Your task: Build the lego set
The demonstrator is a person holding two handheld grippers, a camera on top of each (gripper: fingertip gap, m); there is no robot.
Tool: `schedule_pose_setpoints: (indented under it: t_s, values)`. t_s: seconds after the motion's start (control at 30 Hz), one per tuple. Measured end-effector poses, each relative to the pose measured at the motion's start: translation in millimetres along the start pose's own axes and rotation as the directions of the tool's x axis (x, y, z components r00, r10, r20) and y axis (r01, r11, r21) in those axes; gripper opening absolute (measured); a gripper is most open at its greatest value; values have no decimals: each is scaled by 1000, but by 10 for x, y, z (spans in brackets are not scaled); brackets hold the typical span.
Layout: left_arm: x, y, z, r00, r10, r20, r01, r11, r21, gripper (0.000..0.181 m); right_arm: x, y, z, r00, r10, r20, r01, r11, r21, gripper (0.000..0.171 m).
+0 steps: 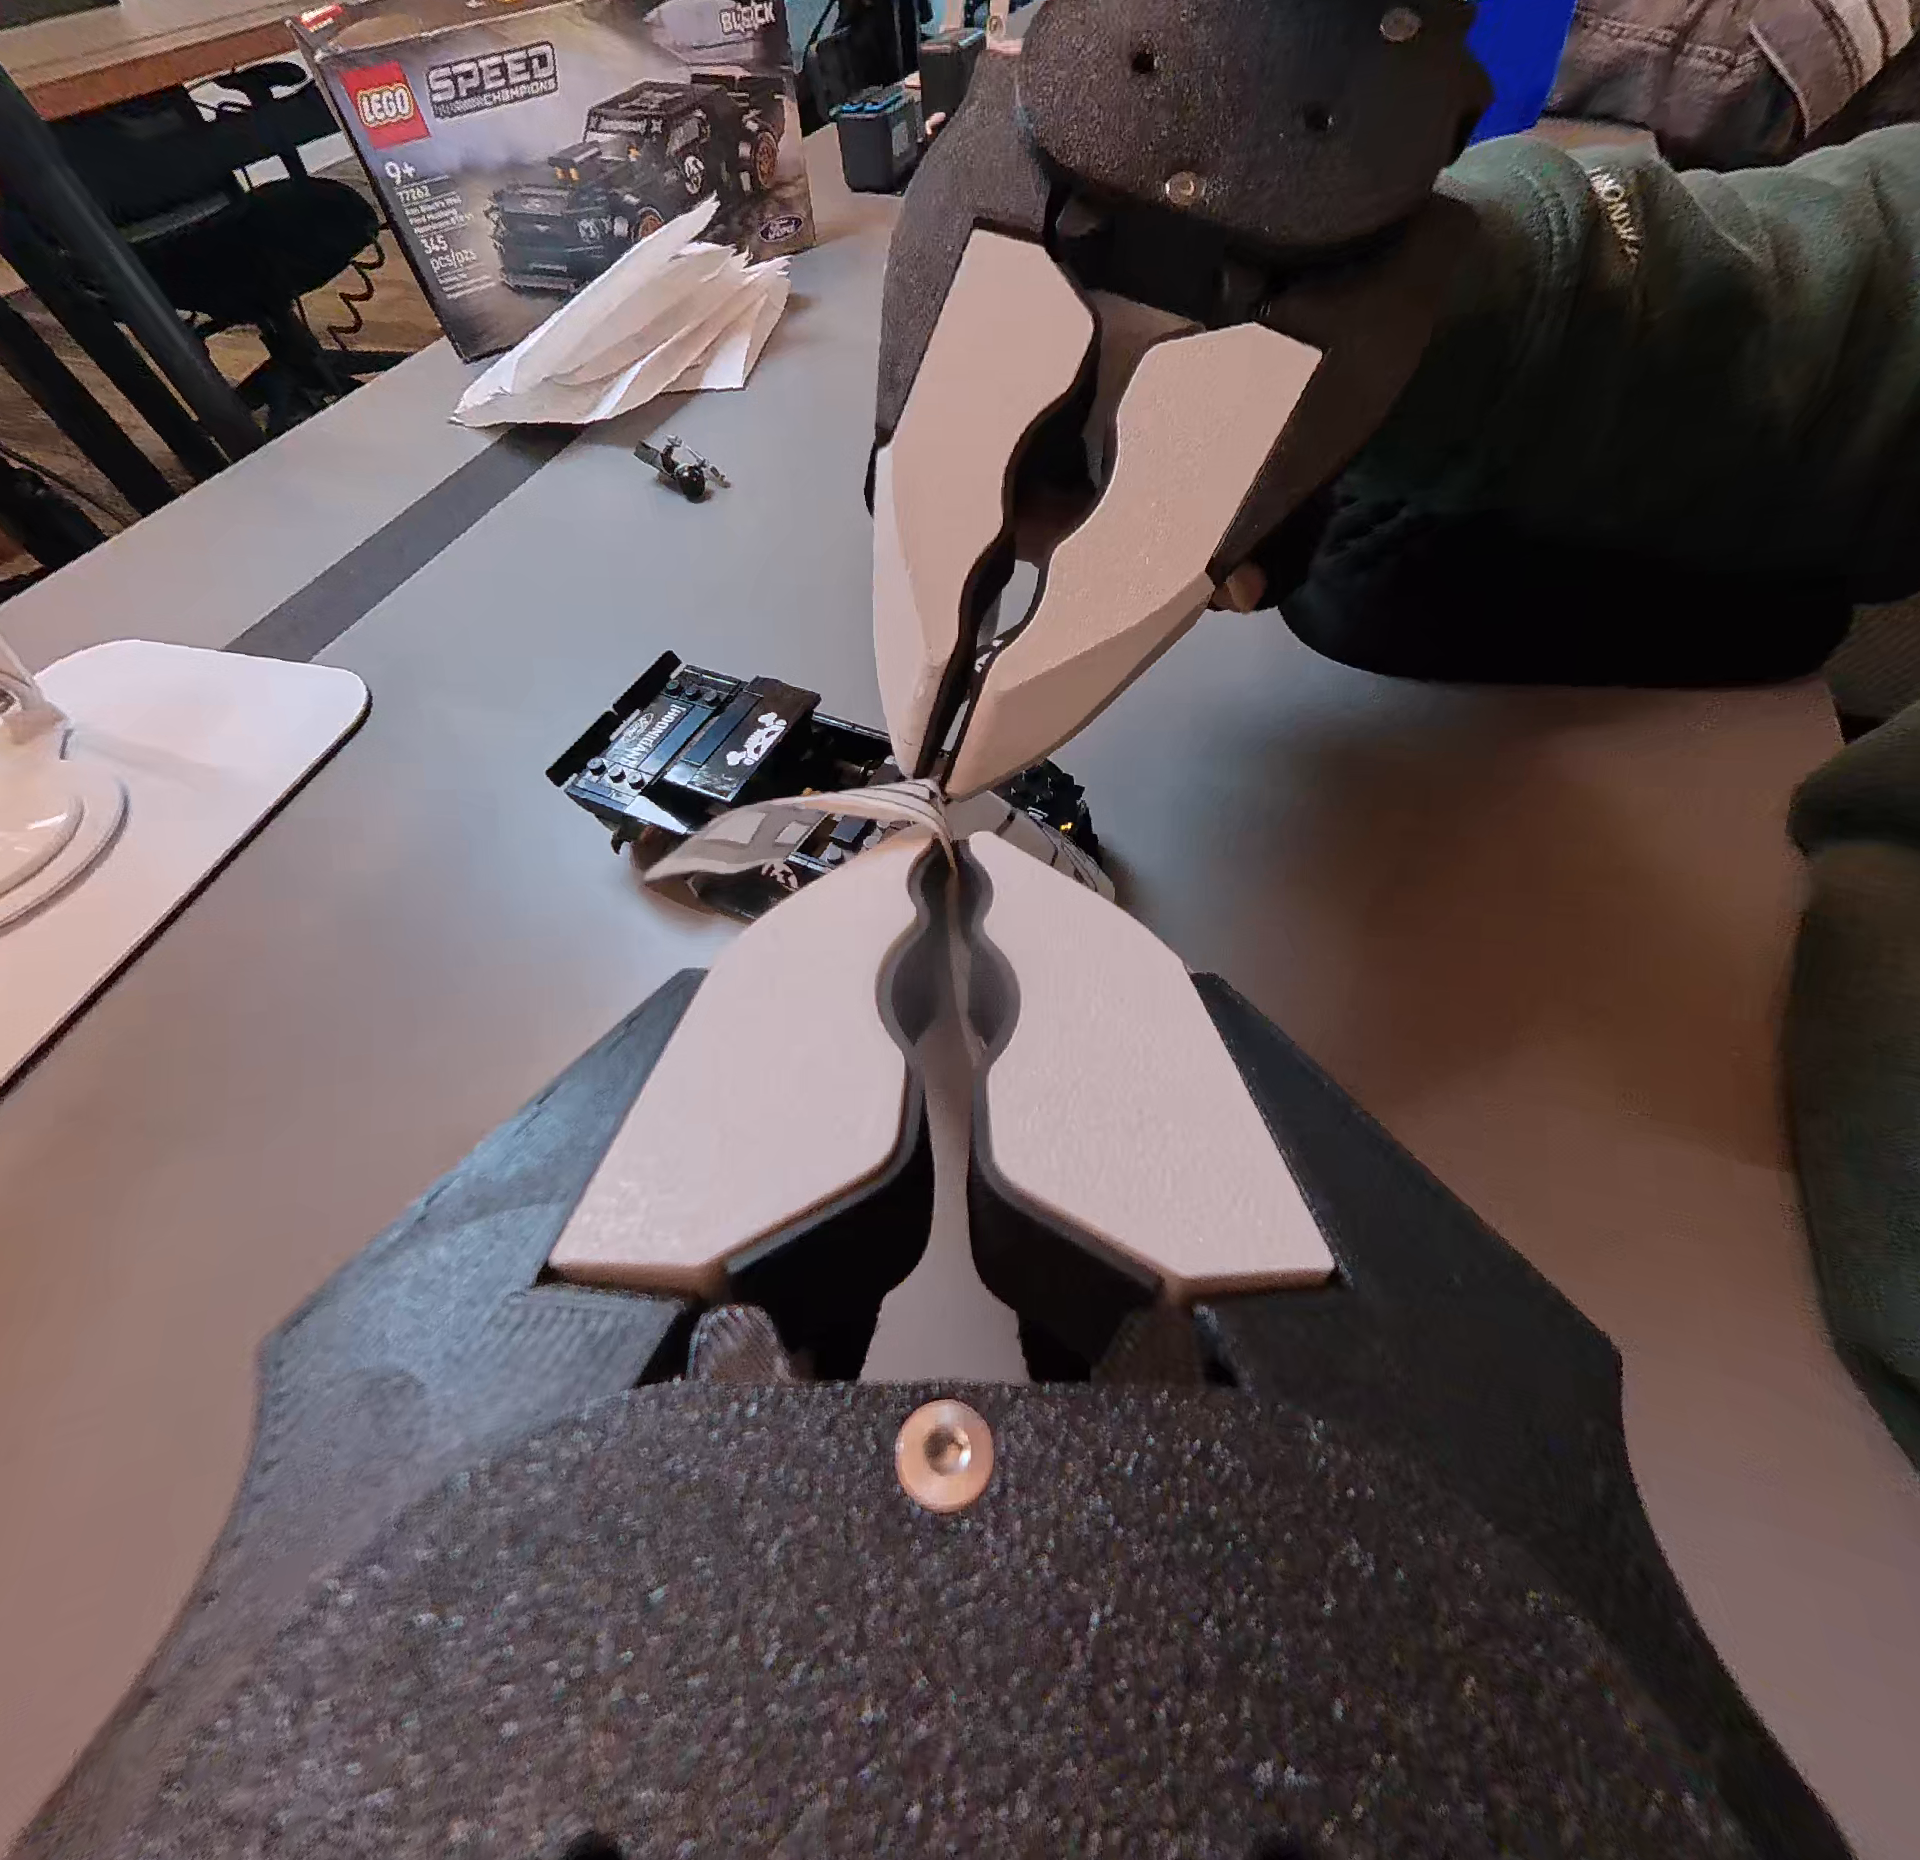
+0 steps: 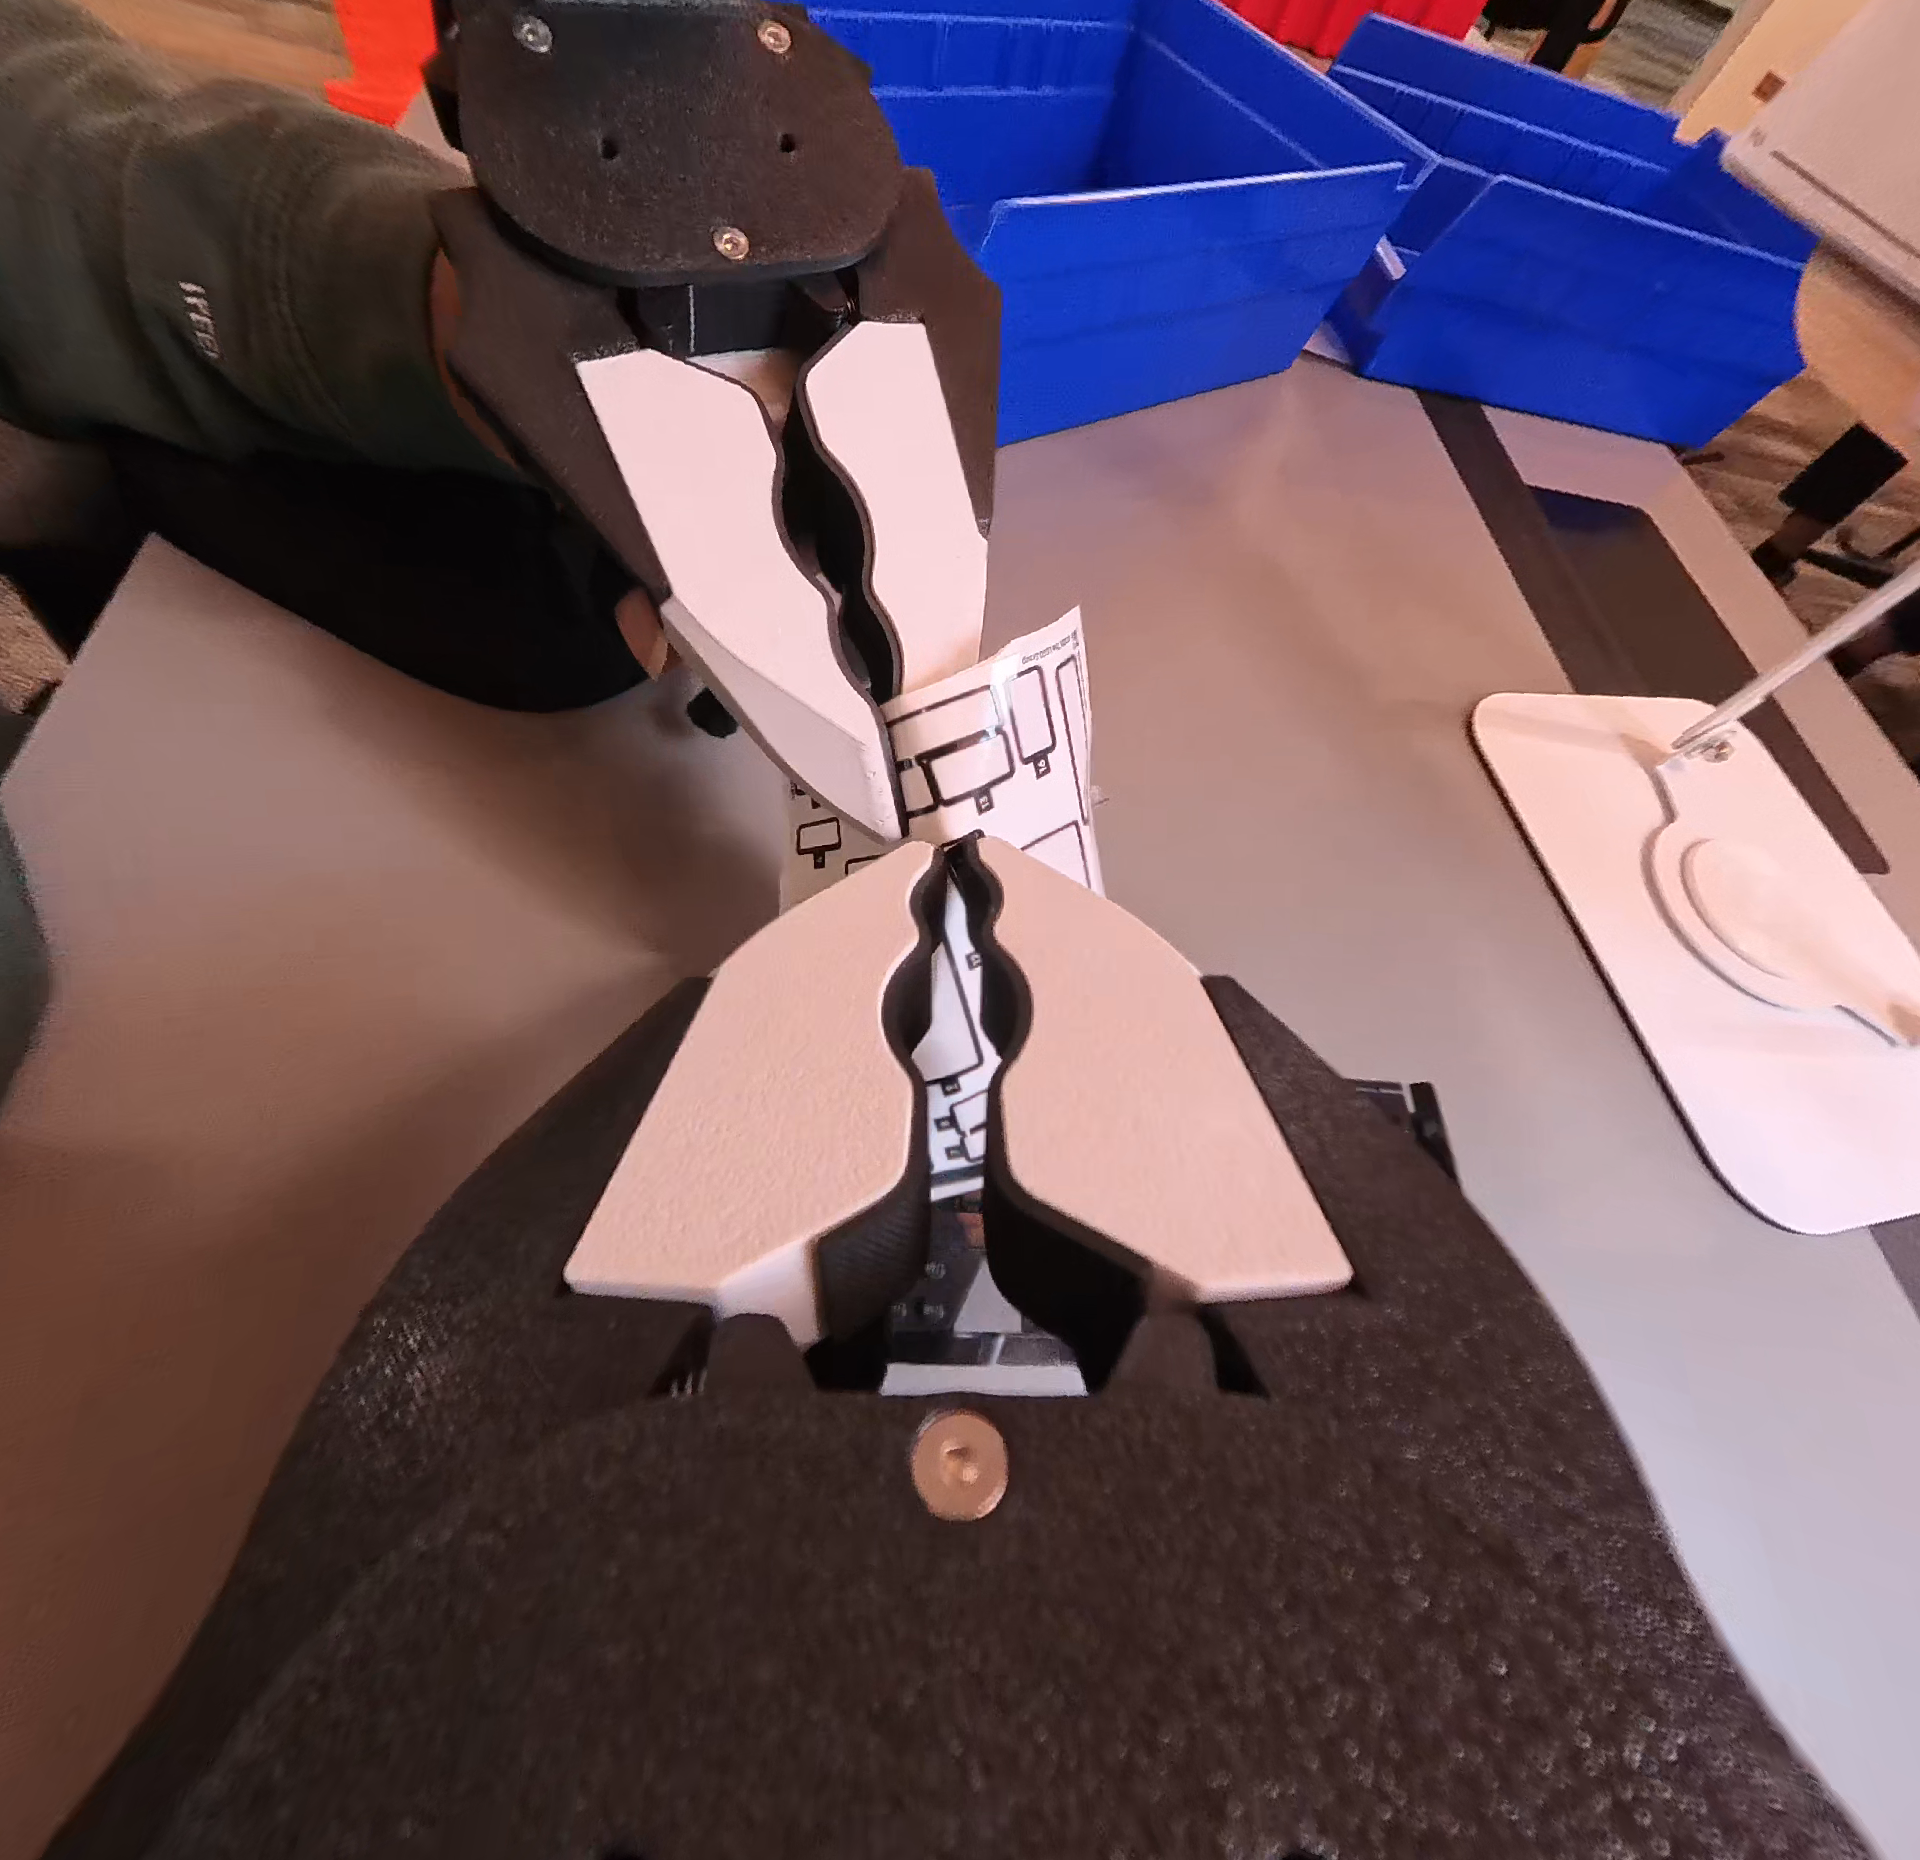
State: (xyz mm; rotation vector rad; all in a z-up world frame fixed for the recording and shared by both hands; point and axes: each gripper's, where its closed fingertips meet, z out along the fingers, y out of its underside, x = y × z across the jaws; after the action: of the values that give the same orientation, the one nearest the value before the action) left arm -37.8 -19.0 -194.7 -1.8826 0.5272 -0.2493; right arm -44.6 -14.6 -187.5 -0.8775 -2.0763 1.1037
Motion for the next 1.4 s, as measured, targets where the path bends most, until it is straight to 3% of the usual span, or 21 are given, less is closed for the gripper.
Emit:
schedule_pose_setpoints:
  t_s: [0.87,1.4]
  values:
    - [45,25,31,1000,22,-16,-22,1000,-20,1,-60,37,-52,964,200,178,-210,977,41,1]
    - [17,37,19,998,-41,-39,40,999,-10,1,-10,41,-61,961,216,171,-229,971,62,0]
